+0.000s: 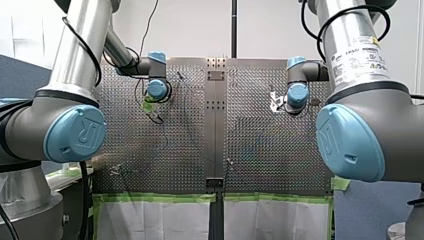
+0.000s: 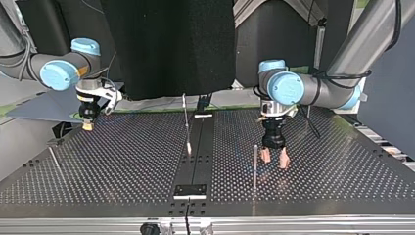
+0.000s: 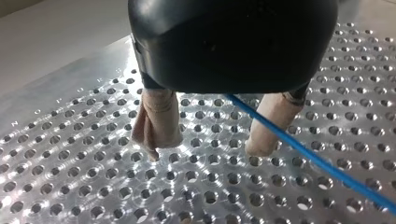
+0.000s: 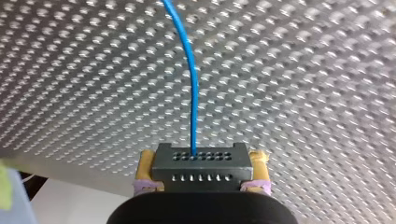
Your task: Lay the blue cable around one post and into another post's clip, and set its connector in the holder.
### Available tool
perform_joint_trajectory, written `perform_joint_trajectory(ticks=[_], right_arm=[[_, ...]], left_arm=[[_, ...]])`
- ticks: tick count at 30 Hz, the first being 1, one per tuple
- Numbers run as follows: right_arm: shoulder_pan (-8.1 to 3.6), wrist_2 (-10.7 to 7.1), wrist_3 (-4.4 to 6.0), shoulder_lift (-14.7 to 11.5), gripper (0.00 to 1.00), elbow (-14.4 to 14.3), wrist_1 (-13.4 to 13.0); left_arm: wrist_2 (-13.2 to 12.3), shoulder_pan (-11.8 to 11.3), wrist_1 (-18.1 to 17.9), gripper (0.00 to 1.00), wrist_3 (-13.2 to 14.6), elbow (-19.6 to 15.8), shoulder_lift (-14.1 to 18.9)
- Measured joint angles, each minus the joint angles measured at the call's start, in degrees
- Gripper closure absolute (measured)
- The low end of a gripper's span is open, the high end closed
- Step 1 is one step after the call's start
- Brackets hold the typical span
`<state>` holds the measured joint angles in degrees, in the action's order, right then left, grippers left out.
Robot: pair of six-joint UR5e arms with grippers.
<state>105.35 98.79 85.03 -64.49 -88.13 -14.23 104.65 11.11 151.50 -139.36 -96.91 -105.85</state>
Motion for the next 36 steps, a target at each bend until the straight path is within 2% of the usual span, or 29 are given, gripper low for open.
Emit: perform_joint_trajectory(ticks=[8, 13, 26, 32, 36], right_arm=[[-2.22, -4.41, 4.45, -4.52, 1.00, -0.07, -1.51], [-3.95, -6.70, 6.74, -6.81, 1.00, -0.55, -1.90], [-10.35, -13.18, 13.23, -13.29, 1.00, -6.54, -7.32], [-13.44, -16.30, 16.15, -14.04, 1.00, -9.65, -10.43], [-14.58, -18.43, 16.44, -13.46, 1.00, -11.37, -12.56]], left_arm=[[-0.97, 0.25, -0.05, 0.00, -1.51, 0.00, 0.00], [-1.68, 0.53, -0.05, 0.00, -2.69, 0.01, 0.00], [-1.10, 0.95, 0.12, 0.00, -2.30, 0.01, 0.00], [-0.92, 1.02, 0.20, 0.00, -2.06, 0.00, 0.00], [-0.79, 1.03, 0.21, 0.00, -1.92, -0.01, 0.00]])
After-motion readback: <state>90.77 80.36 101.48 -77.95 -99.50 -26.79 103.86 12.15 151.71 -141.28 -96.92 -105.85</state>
